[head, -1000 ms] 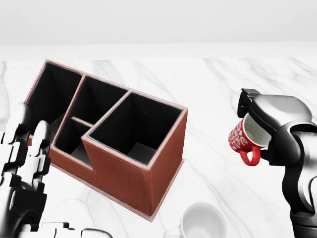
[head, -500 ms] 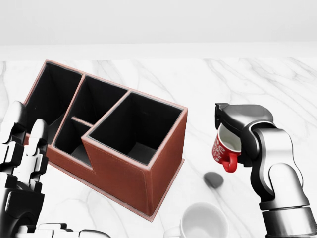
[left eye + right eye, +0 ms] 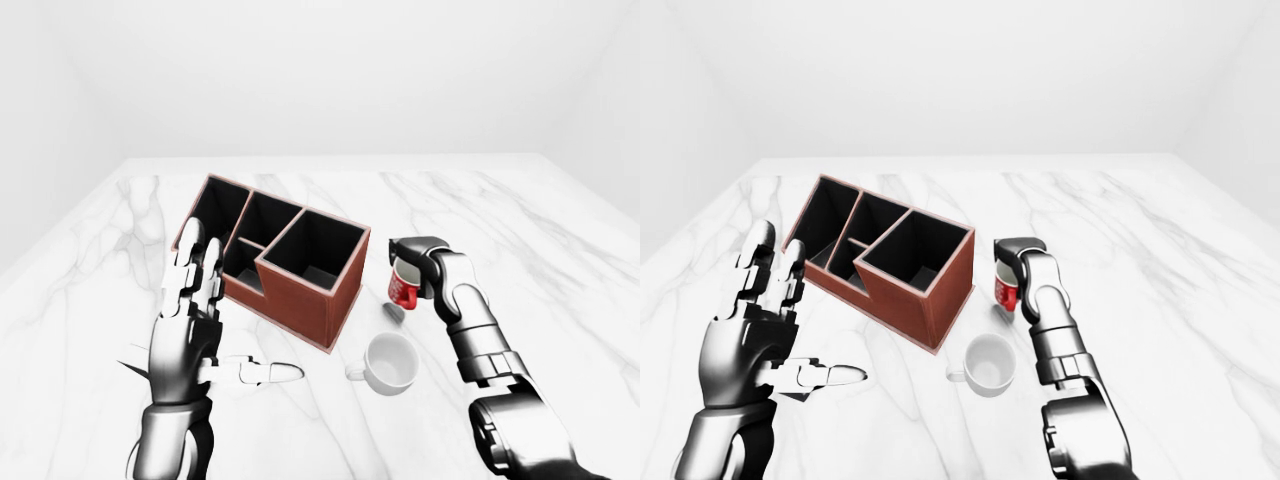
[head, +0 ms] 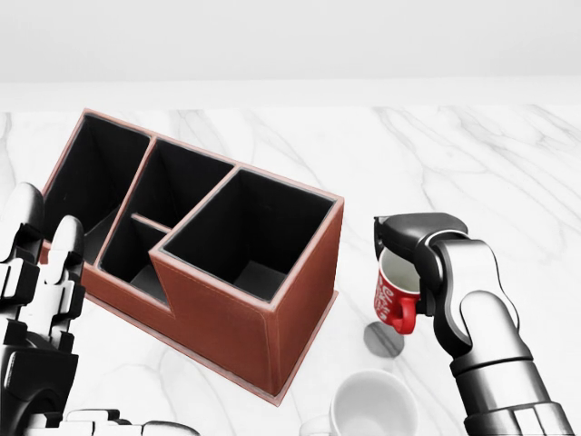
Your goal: Pick up the red mug and place it to the right of the caddy.
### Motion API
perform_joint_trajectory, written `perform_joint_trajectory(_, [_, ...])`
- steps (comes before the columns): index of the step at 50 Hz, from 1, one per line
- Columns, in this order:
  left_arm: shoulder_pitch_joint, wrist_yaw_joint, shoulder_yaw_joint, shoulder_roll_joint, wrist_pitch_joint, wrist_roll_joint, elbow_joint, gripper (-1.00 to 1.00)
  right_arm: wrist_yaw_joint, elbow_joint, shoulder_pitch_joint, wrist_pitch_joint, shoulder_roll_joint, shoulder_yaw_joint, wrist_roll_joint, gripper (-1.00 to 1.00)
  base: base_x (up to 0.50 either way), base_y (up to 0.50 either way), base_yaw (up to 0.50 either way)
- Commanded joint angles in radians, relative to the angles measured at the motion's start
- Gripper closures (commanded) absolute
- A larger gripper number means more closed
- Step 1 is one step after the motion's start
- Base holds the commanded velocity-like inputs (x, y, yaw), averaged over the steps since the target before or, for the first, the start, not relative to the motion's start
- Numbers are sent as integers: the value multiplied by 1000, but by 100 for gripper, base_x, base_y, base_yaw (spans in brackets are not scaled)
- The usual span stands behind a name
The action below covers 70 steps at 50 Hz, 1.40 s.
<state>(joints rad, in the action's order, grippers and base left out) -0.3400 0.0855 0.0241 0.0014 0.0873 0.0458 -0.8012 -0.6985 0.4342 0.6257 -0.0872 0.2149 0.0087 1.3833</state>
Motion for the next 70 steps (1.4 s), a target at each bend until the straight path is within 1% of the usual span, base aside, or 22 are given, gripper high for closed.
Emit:
perform_joint_trajectory(1, [2, 2, -2, 0, 0, 2, -2, -100, 0, 92, 45, 0, -6, 14, -40, 100, 0, 0, 0])
perform_joint_trajectory(11, [-3, 3, -2, -1, 0, 2, -2, -100, 0, 184, 82, 0, 1, 17, -69, 100, 0, 0, 0])
perform_joint_trajectory(24, [-6, 4, -3, -1, 0, 3, -11, -100, 44, 249, 106, 0, 11, 24, -95, 100, 0, 0, 0])
perform_joint_trajectory(29, [-6, 3, -1, -1, 0, 1, -12, -100, 96, 318, 139, 0, 17, 24, -113, 100, 0, 0, 0])
perform_joint_trajectory(33, [-4, 4, -3, -1, 0, 4, -12, -100, 109, 332, 155, 0, 19, 26, -120, 100, 0, 0, 0])
perform_joint_trajectory(37, [-8, 4, 1, -1, 0, 2, -9, -100, 156, 368, 180, 0, 15, 26, -134, 100, 0, 0, 0])
perform_joint_trajectory(41, [-10, 4, -1, -1, 0, 4, -14, -100, 193, 382, 179, 0, 10, 30, -143, 100, 0, 0, 0])
perform_joint_trajectory(52, [-12, 3, 2, 0, 0, 5, -20, -100, 239, 402, 179, 0, 8, 41, -140, 100, 0, 0, 0])
perform_joint_trajectory(54, [-9, 3, 1, 0, 0, 6, -20, -100, 268, 420, 178, 0, 5, 43, -137, 100, 0, 0, 0])
perform_joint_trajectory(57, [-7, 3, -1, 0, 0, 7, -21, -100, 281, 428, 172, 0, 3, 47, -136, 100, 0, 0, 0])
perform_joint_trajectory(65, [-7, 5, -1, -1, 0, 7, -10, -100, 414, 531, 205, 0, -1, 50, -149, 100, 0, 0, 0])
perform_joint_trajectory(70, [-5, 3, 0, 0, 0, 5, -10, -100, 432, 558, 217, 0, 2, 55, -164, 100, 0, 0, 0])
